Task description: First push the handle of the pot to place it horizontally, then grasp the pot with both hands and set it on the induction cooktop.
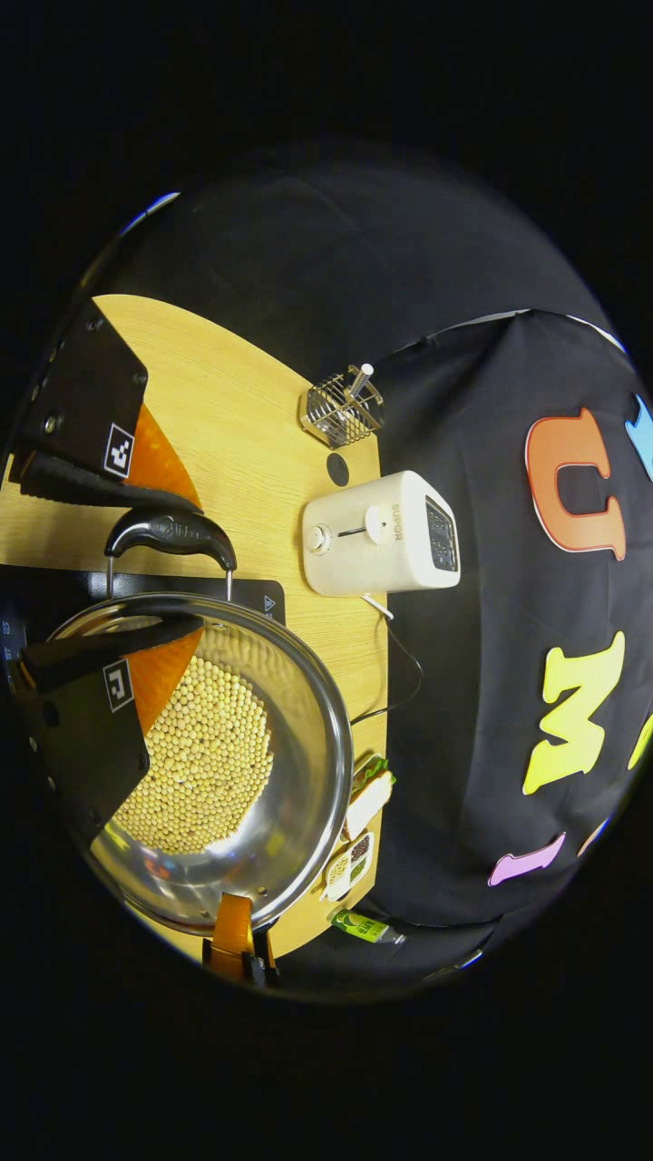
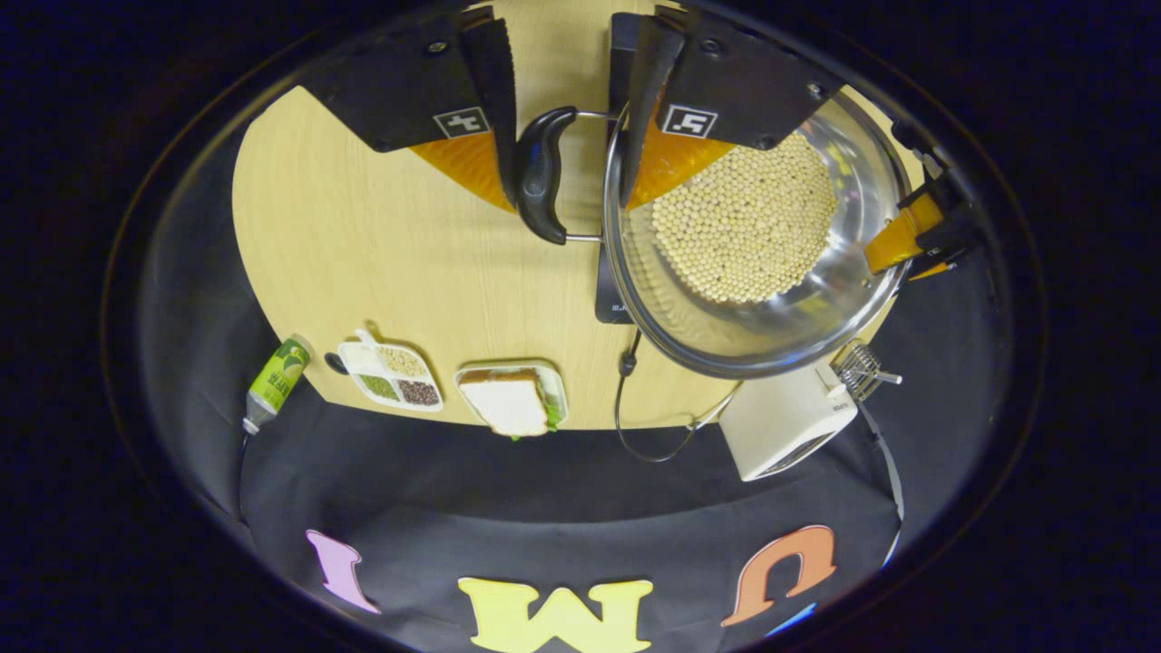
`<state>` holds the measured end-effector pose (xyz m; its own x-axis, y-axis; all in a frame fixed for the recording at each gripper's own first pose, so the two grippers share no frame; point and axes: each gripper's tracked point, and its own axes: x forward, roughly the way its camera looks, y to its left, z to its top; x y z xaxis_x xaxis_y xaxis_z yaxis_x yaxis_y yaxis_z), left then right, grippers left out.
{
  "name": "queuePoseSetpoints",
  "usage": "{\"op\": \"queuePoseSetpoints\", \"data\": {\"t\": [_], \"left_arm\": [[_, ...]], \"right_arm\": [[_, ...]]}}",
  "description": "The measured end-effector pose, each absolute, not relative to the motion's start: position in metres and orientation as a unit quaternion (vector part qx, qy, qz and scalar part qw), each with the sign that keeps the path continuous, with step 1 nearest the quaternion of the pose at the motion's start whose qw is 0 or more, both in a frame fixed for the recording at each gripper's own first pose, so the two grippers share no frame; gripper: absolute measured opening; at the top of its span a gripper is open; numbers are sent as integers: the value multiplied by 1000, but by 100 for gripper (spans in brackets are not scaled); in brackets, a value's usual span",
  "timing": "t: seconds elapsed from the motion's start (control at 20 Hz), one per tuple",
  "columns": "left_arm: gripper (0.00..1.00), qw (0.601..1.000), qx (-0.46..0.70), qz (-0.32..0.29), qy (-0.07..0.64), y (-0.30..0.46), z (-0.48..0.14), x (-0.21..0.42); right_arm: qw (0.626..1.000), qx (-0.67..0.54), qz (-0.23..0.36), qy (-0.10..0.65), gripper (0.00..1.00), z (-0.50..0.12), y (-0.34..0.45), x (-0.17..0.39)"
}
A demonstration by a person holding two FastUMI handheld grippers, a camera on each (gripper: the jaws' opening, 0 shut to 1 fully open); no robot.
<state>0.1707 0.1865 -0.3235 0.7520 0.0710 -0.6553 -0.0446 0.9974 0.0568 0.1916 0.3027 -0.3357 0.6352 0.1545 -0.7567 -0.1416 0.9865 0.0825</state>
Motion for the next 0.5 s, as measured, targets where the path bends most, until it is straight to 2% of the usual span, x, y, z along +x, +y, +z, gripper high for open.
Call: {"op": "queuePoseSetpoints", "data": {"t": [0.4,0.45,0.5], "left_arm": [[60,937,19,18,348,184,-322,171],[72,938,16,16,347,184,-322,170],[63,938,17,13,346,183,-322,169]], "right_arm": [[903,14,89,420,55,-336,301,191],[902,14,92,421,57,-336,301,191],[904,15,97,417,58,-334,301,191]]}}
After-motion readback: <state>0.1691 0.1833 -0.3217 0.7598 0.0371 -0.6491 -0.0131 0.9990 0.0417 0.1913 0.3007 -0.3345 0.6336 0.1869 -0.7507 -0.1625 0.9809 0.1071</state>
